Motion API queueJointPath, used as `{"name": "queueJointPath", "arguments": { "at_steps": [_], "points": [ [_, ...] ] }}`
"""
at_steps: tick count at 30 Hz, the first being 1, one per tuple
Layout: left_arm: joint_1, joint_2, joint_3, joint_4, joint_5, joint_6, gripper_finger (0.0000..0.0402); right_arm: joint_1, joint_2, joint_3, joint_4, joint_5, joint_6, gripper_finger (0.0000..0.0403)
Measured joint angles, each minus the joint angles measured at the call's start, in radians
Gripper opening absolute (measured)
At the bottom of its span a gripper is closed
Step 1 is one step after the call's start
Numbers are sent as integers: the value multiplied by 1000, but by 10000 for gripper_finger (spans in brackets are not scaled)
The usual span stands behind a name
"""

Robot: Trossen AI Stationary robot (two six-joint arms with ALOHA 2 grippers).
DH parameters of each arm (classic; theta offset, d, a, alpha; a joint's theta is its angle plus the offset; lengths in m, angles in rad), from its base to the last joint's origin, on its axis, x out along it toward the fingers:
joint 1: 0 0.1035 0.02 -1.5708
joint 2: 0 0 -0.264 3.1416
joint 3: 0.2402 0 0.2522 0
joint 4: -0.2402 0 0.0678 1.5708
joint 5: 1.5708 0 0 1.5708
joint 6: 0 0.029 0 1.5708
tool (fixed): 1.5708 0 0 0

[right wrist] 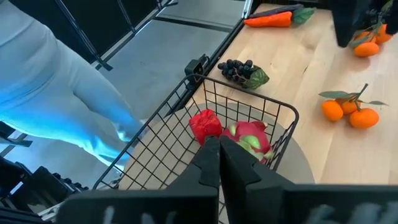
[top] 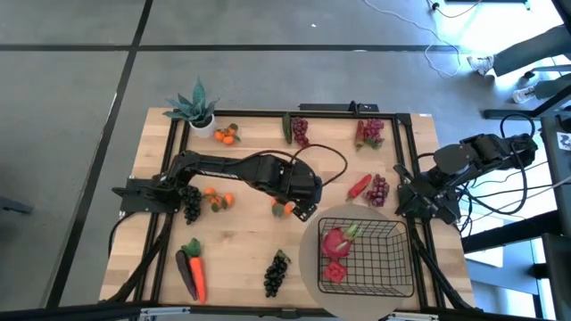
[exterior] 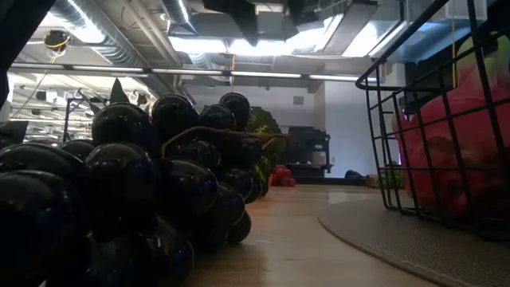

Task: Build produce basket
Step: Put the bottom right tangerines into the black wire basket

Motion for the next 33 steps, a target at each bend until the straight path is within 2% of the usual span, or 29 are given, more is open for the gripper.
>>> {"name": "queueJointPath", "arguments": {
  "at_steps": [5, 10, 16, 27, 33],
  "points": [
    [0, 0, 0, -87, 9, -28, 328, 0, 6, 0, 1, -1, 111, 0],
    [0, -14, 0, -107, 22, -15, 328, 0, 15, 0, 11, 30, 209, 0],
    [1, -14, 0, -107, 87, 76, 328, 0, 34, 0, 10, 45, 207, 0],
    [13, -22, -2, -141, 86, 170, 328, -5, 75, 16, 5, 358, 313, 0],
    [52, -86, 0, -132, 33, 218, 328, -87, 149, 116, -80, 404, 338, 0]
  ]
}}
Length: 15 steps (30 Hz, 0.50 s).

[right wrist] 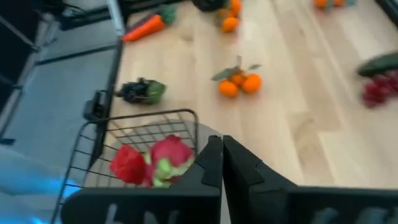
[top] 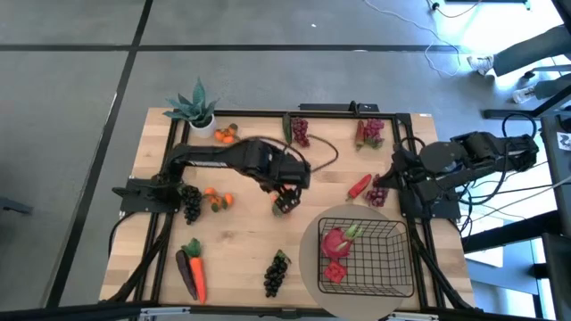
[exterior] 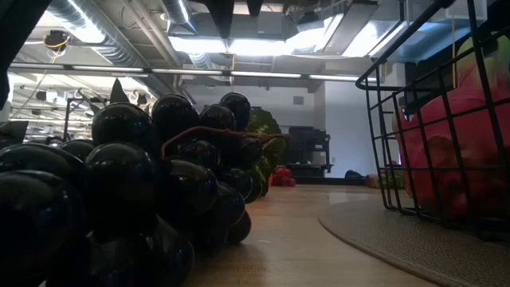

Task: Build produce basket
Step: Put the bottom right tangerines into the black wire basket

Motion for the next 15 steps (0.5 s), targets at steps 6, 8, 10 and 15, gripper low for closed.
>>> {"name": "queueJointPath", "arguments": {
  "at_steps": [6, 8, 10, 15],
  "points": [
    [90, -41, 0, 1, 5, 43, 328, -127, 114, 110, -137, -1, -17, 0],
    [137, -39, 0, 3, 27, 47, 328, -168, 154, 147, -171, -1, 3, 0],
    [188, -34, 0, 5, 48, 62, 328, -203, 193, 172, -197, -2, 4, 0],
    [314, 27, -2, 48, 61, 91, 328, -270, 256, 197, -202, -2, 1, 0]
  ]
}}
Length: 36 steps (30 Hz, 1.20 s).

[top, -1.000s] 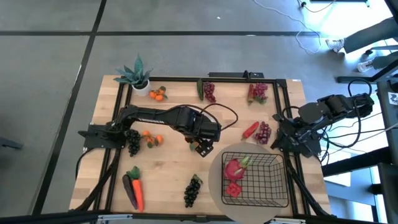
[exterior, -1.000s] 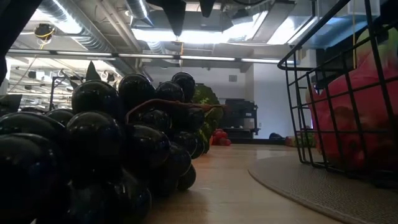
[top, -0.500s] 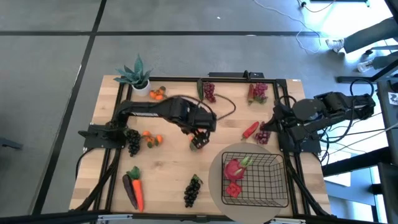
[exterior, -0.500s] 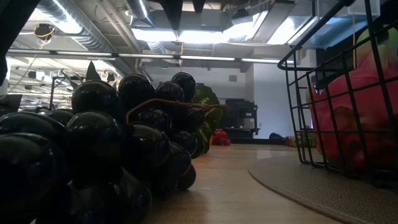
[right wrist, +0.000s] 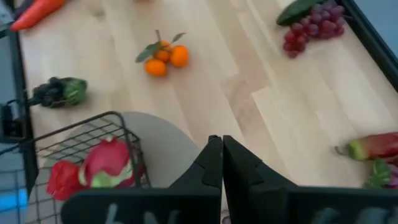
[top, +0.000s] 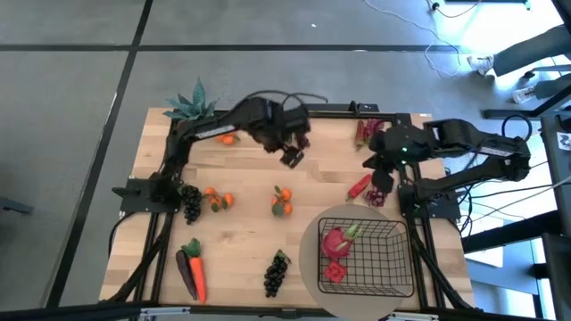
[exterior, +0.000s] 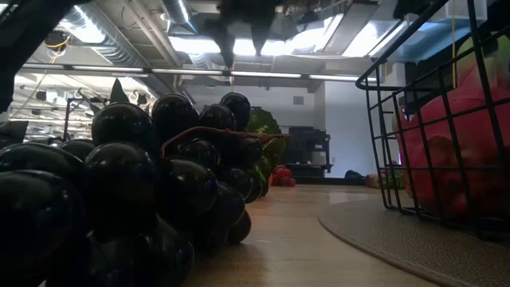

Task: Build produce basket
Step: Put the bottom right tangerines into the black wire basket

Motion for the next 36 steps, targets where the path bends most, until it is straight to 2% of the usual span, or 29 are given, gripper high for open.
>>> {"name": "queueJointPath", "arguments": {
  "at_steps": [6, 13, 17, 19, 24, 31, 33, 36],
  "points": [
    [127, 67, 0, 113, 162, 148, 328, -62, 46, 0, -23, -2, -33, 0],
    [176, 89, 0, 97, 168, 350, 328, -122, 47, 0, -68, -20, -65, 0],
    [131, 77, 0, -56, 183, 434, 327, -135, 44, 0, -66, -26, -74, 0],
    [92, 75, -5, -55, 190, 452, 327, -135, 44, 0, -65, -26, -76, 0],
    [-19, 46, -26, -55, 346, 472, 329, -135, 44, 0, -64, -26, -77, 0],
    [-143, 57, -35, -51, 296, 349, 328, -135, 42, 0, -64, -27, -101, 0],
    [-163, 60, -66, -40, 222, 329, 326, -134, 42, 0, -64, -28, -115, 0],
    [-164, 60, -149, 13, 203, 323, 329, -134, 42, 0, -64, -28, -138, 0]
  ]
}}
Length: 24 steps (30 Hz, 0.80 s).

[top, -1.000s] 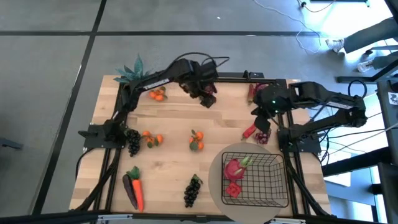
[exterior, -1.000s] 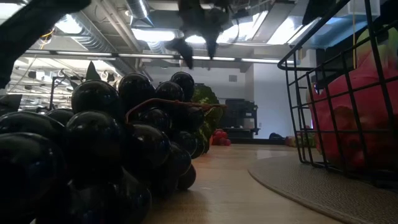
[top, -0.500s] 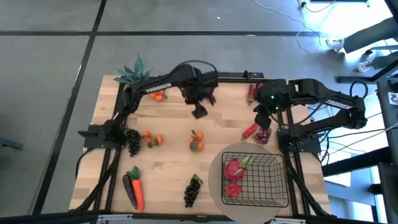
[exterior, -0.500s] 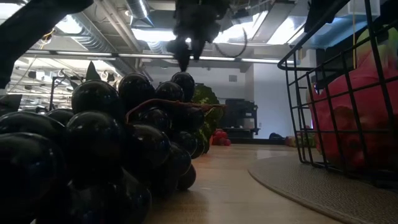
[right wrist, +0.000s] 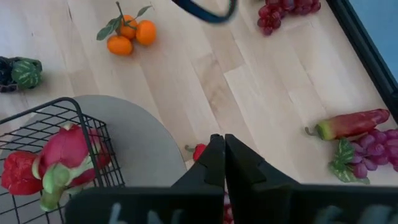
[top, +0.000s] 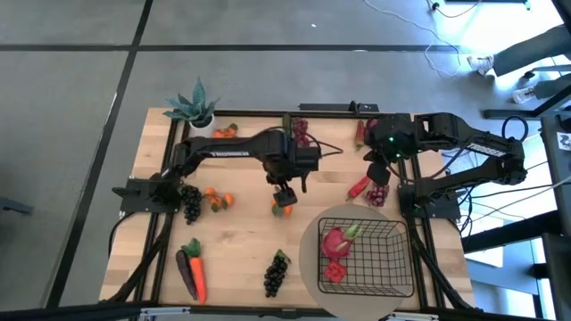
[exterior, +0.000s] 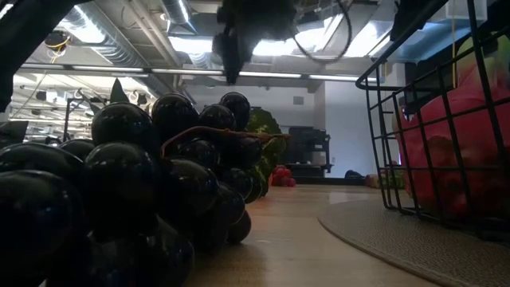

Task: Build produce basket
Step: Put the bottom right tangerines into the black wire basket

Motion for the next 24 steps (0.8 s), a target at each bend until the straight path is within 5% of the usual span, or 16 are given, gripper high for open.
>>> {"name": "queueJointPath", "arguments": {
  "at_steps": [9, 24],
  "points": [
    [0, 2, -249, 182, -23, -47, 324, 0, 0, 0, -4, -7, -44, 0],
    [-2, 1, -380, 345, 15, -32, 326, 0, 0, 0, -4, -70, -79, 0]
  ]
}}
